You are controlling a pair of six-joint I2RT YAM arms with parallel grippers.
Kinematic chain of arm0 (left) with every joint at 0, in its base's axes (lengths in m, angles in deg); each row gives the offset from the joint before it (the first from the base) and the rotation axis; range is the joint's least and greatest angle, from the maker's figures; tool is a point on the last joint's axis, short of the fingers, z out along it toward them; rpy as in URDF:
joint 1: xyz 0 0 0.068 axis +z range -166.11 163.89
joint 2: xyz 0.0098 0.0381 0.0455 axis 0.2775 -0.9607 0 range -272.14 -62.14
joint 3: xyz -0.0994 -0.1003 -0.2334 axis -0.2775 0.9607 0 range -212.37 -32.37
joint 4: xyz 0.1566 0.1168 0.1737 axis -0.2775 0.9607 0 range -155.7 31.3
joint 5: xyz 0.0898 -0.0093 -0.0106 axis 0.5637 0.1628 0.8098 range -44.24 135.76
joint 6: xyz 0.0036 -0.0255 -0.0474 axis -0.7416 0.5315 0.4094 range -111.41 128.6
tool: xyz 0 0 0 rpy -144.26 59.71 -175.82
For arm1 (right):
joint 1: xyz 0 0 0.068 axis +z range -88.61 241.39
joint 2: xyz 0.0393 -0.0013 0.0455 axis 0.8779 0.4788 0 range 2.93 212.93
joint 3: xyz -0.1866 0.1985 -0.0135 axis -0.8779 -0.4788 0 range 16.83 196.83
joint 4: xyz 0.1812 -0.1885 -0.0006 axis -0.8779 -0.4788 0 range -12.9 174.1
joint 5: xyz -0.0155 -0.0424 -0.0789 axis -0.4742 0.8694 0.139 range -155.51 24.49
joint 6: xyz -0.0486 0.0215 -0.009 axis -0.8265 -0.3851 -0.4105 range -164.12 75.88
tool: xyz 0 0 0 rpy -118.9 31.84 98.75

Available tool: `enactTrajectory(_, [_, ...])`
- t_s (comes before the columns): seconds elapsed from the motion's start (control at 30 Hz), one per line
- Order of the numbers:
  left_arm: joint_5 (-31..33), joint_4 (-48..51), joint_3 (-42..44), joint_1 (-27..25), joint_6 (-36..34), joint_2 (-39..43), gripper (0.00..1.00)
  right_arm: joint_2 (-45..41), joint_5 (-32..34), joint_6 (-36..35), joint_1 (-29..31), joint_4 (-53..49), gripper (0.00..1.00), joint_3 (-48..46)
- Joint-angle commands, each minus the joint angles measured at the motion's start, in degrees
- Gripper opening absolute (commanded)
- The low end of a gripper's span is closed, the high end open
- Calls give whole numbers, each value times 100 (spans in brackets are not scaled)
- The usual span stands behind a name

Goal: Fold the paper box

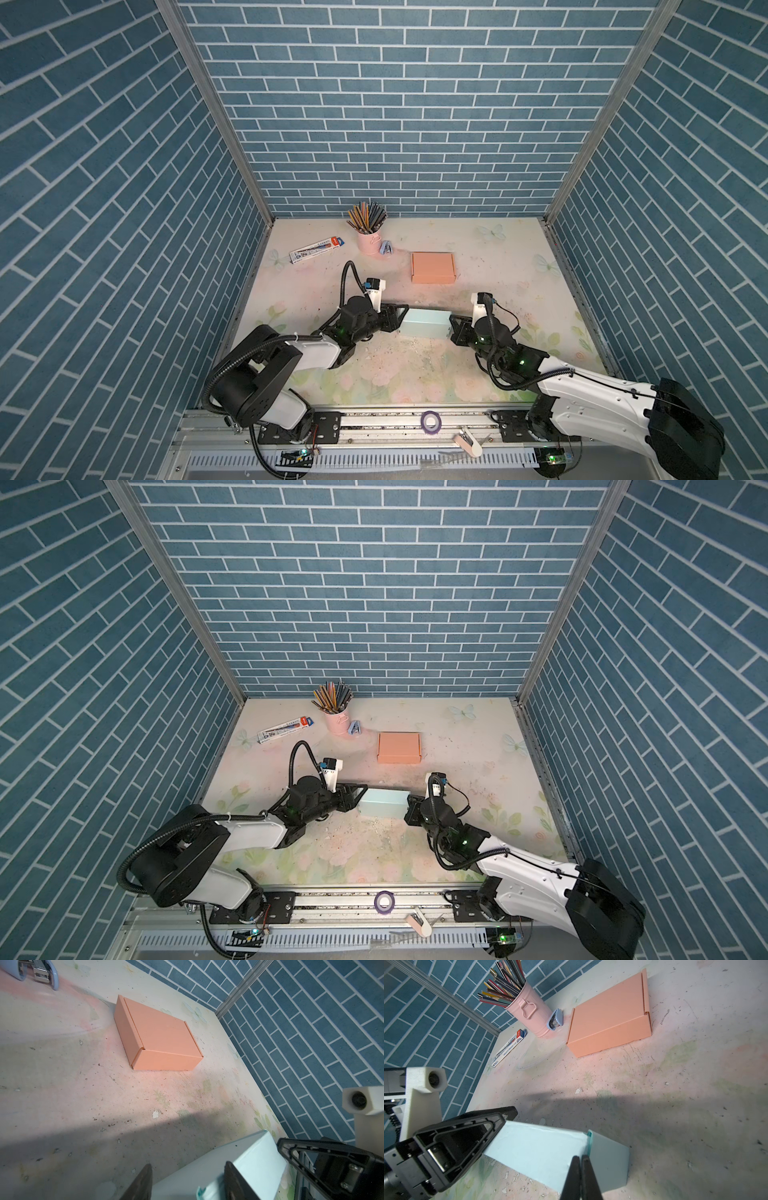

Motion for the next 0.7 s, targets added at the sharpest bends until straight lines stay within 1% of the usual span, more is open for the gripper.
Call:
enactTrajectory(0.0, [162, 1513, 451, -25, -249, -435, 55, 572, -595, 2, 56, -2182, 2, -591])
enactTrajectory(0.13, [397, 1456, 549, -29, -462, -491, 55, 508, -597, 24, 62, -2181, 1, -579])
enactTrajectory(0.3, [480, 1092, 648, -78, -638, -853, 54, 442, -608, 41, 64, -2197, 1, -547])
enactTrajectory(0.5, [481, 451, 801, -117, -591, -1334, 54, 325, -608, 41, 78, -2296, 1, -478])
enactTrajectory(0.67, [401, 219, 791, -117, -504, -1492, 54, 139, -567, 34, 78, -2476, 2, -399])
